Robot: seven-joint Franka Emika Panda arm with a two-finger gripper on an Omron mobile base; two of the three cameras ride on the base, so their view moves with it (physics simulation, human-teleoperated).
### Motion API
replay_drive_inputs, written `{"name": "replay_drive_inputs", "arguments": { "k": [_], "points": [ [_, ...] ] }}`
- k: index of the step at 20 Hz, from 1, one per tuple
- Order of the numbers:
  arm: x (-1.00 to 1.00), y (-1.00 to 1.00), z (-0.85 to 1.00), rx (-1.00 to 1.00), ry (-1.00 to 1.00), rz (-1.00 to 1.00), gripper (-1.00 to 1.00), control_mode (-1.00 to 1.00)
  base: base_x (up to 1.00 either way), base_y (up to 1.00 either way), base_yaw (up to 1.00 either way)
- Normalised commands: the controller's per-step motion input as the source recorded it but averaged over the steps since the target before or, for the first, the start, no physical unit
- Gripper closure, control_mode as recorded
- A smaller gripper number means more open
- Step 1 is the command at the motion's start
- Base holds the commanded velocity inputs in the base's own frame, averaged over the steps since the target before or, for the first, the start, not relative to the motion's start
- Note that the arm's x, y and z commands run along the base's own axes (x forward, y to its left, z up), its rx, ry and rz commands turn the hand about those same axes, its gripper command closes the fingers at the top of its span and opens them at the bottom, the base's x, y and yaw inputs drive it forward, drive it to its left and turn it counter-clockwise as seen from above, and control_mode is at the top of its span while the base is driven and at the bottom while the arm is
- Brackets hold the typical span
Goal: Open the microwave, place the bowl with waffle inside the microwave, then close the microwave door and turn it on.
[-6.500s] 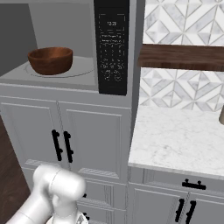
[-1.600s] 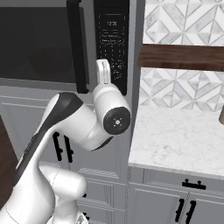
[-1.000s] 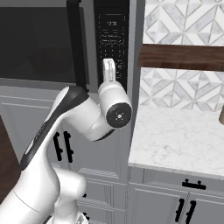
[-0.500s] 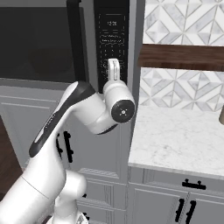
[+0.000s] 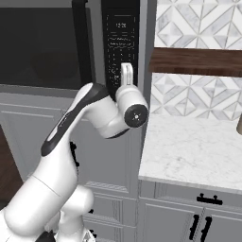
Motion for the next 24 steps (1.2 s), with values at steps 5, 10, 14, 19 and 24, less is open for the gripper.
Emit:
{"name": "replay_drive_inputs", "arguments": {
  "k": [5, 10, 14, 19, 24],
  "points": [
    [0.34, -0.04, -0.14, 0.0, 0.0, -0.01, 1.0, -1.0, 0.0, 0.0, 0.0],
    [0.4, 0.0, -0.05, 0.0, 0.0, 0.0, 1.0, -1.0, 0.0, 0.0, 0.0],
    [0.44, -0.1, -0.11, 0.01, 0.0, 0.0, 1.0, -1.0, 0.0, 0.0, 0.0],
    [0.37, -0.1, -0.19, 0.0, 0.0, 0.0, 1.0, -1.0, 0.0, 0.0, 0.0],
    [-0.12, 0.0, -0.07, 0.01, 0.0, 0.0, 1.0, -1.0, 0.0, 0.0, 0.0]
  ]
}}
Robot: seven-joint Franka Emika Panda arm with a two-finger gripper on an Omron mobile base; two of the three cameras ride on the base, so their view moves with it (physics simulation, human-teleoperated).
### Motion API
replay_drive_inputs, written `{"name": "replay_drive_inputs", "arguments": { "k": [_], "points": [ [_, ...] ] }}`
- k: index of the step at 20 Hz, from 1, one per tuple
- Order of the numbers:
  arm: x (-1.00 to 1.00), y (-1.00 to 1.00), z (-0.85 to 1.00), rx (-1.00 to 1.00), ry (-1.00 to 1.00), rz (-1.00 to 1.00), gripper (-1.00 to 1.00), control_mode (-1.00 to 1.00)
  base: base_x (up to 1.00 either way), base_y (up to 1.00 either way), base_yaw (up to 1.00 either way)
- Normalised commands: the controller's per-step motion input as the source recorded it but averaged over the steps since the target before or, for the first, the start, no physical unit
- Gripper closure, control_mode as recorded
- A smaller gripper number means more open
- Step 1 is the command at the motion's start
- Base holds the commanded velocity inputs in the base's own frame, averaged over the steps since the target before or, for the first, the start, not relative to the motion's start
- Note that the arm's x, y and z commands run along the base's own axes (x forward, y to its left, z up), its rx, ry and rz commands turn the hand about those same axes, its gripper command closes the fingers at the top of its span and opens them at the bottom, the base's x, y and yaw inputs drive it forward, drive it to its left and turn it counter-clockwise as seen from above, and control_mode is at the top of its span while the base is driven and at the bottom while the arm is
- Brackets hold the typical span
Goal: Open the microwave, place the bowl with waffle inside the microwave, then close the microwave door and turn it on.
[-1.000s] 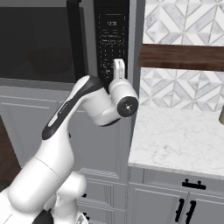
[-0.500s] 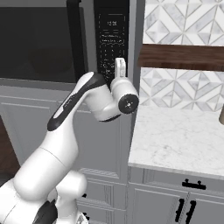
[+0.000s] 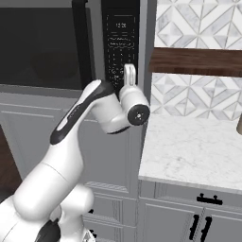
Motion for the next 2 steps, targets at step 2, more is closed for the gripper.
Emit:
{"name": "replay_drive_inputs", "arguments": {
  "k": [2],
  "points": [
    [-0.6, -0.04, 0.02, 0.05, 0.0, 0.0, 1.0, -1.0, 0.0, 0.0, 0.0]
  ]
}}
